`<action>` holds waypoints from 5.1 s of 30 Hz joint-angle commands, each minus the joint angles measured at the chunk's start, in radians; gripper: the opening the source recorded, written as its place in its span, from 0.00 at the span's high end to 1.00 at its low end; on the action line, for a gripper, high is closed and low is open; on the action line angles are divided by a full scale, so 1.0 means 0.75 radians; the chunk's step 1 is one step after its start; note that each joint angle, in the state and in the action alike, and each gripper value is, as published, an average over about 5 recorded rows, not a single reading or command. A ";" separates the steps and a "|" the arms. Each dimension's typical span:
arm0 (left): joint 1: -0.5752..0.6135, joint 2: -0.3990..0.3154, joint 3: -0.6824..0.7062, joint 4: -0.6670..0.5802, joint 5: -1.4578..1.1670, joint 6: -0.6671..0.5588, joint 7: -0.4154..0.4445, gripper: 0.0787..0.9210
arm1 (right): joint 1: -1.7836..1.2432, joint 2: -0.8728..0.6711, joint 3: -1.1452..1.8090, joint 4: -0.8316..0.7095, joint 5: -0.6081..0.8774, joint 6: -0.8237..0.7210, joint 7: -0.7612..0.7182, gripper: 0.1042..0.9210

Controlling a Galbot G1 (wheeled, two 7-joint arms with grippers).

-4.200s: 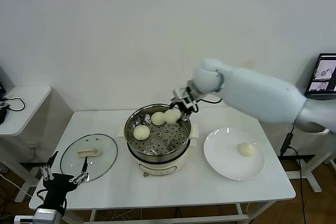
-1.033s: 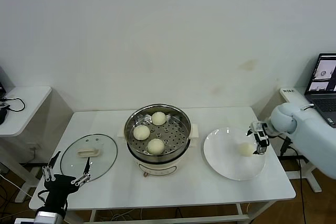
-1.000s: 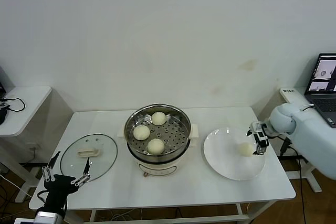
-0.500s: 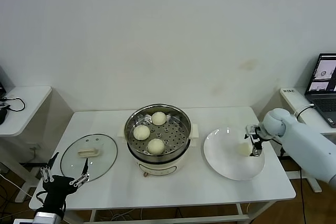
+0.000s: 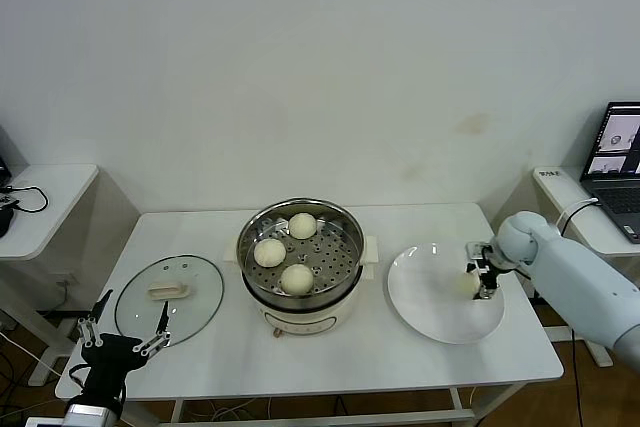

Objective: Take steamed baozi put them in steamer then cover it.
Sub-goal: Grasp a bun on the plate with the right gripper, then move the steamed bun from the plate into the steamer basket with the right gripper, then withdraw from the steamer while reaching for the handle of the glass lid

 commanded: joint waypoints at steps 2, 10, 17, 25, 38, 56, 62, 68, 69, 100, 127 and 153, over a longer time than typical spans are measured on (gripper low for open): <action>0.000 0.000 0.001 -0.005 0.001 0.001 -0.001 0.12 | 0.015 0.001 -0.008 -0.001 0.019 -0.005 -0.009 0.39; -0.007 0.005 0.009 -0.016 0.000 0.003 0.000 0.12 | 0.153 -0.067 -0.103 0.099 0.148 -0.049 -0.030 0.44; -0.025 0.011 0.026 -0.010 0.001 0.003 0.001 0.12 | 0.443 -0.163 -0.324 0.310 0.364 -0.156 -0.044 0.43; -0.049 0.018 0.037 0.001 -0.001 0.003 0.002 0.12 | 0.844 -0.123 -0.619 0.493 0.630 -0.285 -0.016 0.43; -0.073 0.003 0.048 0.000 -0.003 0.002 0.002 0.12 | 1.095 0.170 -0.861 0.599 1.023 -0.549 0.127 0.42; -0.081 -0.011 0.023 -0.001 -0.011 0.002 0.001 0.12 | 0.797 0.484 -0.874 0.367 1.033 -0.701 0.265 0.41; -0.083 -0.006 0.017 0.003 -0.014 0.002 0.001 0.12 | 0.736 0.528 -0.846 0.281 0.965 -0.701 0.273 0.41; -0.094 0.000 0.016 0.011 -0.016 0.002 0.001 0.12 | 0.710 0.568 -0.824 0.217 0.898 -0.700 0.277 0.41; -0.097 0.000 0.016 0.012 -0.017 0.002 0.001 0.12 | 0.708 0.572 -0.822 0.209 0.892 -0.700 0.277 0.41; -0.110 0.002 0.016 0.019 -0.018 0.003 0.001 0.12 | 0.766 0.369 -0.682 0.439 1.018 -0.747 0.328 0.12; -0.126 -0.023 0.045 0.107 -0.032 -0.179 -0.014 0.12 | -0.820 0.187 0.711 0.874 0.809 0.349 1.535 0.12; -0.349 0.368 0.055 0.776 1.351 -0.385 -0.010 0.12 | -1.934 0.877 1.807 1.236 0.687 0.494 1.300 0.12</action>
